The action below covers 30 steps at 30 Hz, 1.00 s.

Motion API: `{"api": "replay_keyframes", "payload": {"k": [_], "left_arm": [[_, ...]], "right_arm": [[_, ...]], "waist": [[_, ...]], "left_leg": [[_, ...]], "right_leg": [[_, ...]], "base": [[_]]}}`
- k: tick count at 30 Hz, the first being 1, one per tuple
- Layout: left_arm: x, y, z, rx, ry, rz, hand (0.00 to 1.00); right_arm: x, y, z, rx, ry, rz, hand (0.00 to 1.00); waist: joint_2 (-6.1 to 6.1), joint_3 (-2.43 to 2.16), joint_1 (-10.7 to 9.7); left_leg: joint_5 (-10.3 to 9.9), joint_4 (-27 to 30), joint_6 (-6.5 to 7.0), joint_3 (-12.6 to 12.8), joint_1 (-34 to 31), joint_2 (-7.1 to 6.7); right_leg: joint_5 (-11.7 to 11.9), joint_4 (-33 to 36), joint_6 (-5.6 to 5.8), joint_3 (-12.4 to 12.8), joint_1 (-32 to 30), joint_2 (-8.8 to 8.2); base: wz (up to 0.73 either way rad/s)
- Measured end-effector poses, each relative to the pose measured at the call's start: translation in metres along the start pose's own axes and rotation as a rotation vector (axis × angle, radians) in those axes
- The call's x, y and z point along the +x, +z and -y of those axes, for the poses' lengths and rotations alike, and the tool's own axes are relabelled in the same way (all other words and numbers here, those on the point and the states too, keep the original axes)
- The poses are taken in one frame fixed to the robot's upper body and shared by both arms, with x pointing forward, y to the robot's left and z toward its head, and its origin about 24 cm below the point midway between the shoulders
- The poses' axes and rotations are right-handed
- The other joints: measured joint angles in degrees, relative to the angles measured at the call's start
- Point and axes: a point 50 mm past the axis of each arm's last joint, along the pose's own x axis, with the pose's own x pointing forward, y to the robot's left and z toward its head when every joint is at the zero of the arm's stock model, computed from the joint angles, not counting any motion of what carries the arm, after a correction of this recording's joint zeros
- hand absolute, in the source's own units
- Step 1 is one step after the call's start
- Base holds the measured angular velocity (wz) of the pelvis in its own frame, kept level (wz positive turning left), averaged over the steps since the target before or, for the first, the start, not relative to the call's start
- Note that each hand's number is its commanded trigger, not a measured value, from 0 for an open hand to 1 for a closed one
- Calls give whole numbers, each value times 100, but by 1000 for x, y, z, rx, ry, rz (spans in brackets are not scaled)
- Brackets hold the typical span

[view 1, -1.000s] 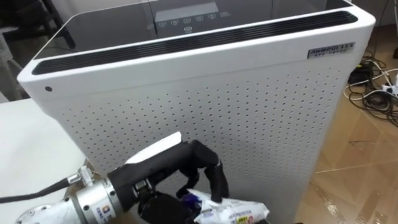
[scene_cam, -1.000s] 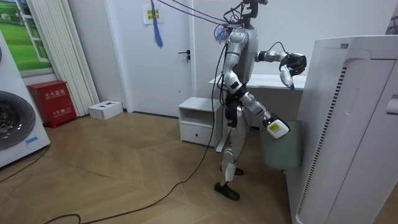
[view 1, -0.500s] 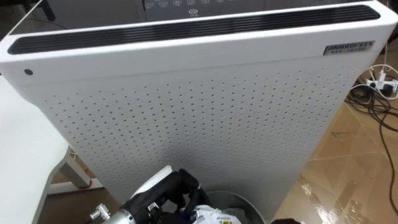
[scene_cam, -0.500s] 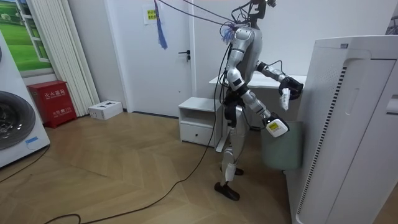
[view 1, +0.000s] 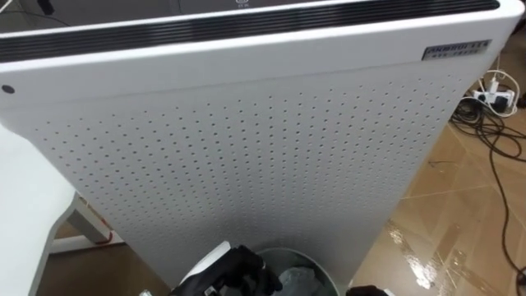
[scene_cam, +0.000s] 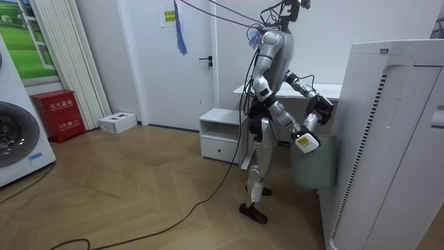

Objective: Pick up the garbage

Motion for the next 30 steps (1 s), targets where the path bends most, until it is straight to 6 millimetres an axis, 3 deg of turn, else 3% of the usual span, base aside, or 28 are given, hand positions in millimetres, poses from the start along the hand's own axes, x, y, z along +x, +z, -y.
{"api": "replay_keyframes", "payload": {"k": [30], "left_arm": [[2,4,-3,4,91,49,0]], "right_arm": [[-1,-8,-3,-22,34,-19,100]], "waist": [[12,-21,58]], "left_leg": [[0,68,-1,111,-190,35]], "right_leg": [[31,101,-41,-9,-243,-2]], "base": [[-1]]}}
